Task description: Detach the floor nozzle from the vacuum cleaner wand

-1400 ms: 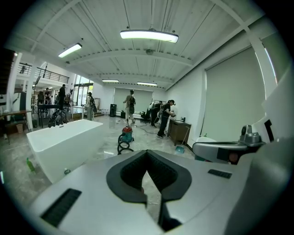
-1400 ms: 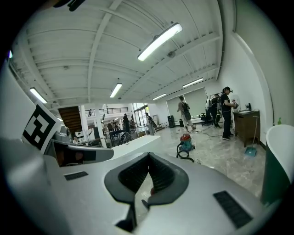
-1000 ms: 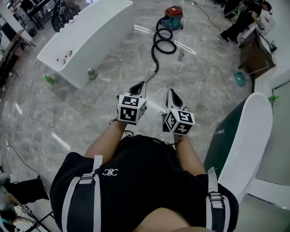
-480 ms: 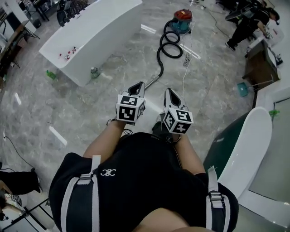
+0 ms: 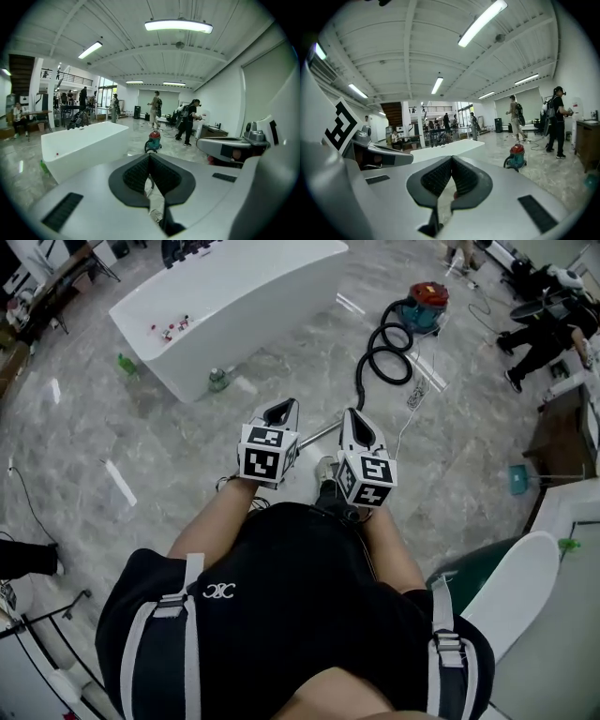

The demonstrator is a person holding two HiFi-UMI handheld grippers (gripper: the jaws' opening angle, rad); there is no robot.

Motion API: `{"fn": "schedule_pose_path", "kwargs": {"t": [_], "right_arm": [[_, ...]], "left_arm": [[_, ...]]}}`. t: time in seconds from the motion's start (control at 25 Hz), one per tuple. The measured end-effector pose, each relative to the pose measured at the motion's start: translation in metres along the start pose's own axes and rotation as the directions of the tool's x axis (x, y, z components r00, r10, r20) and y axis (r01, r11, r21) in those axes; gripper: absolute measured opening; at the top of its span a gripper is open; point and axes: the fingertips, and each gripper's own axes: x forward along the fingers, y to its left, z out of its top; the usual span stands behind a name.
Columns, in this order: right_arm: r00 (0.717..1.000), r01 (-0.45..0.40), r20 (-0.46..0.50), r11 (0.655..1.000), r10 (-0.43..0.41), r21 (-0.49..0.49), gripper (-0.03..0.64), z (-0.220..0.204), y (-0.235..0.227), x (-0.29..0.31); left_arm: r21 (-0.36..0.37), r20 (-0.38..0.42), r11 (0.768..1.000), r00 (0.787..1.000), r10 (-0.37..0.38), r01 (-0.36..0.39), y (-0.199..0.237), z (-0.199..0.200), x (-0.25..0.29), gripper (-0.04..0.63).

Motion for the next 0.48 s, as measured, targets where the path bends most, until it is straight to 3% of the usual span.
{"fn": "schedule_pose_path", "kwargs": {"t": [0.28,0.48], "right_arm": [[0.977,-0.21,-0.033,0.977,0.209,-0.026,0.005,0.027,-0.029,0.102],[0.952,-0.292,-0.107,0.955,0.286,-0.045,0.005,0.035,-0.074,0.165]], "left_arm": [[-0.092,-0.011,0.987,0.991,0.135,-0.135,0.043,0.033,0.082,0.002],[-0.234,-0.043,0.948,0.976,0.213,-0.217,0.069,0.048,0.148,0.002]]}}
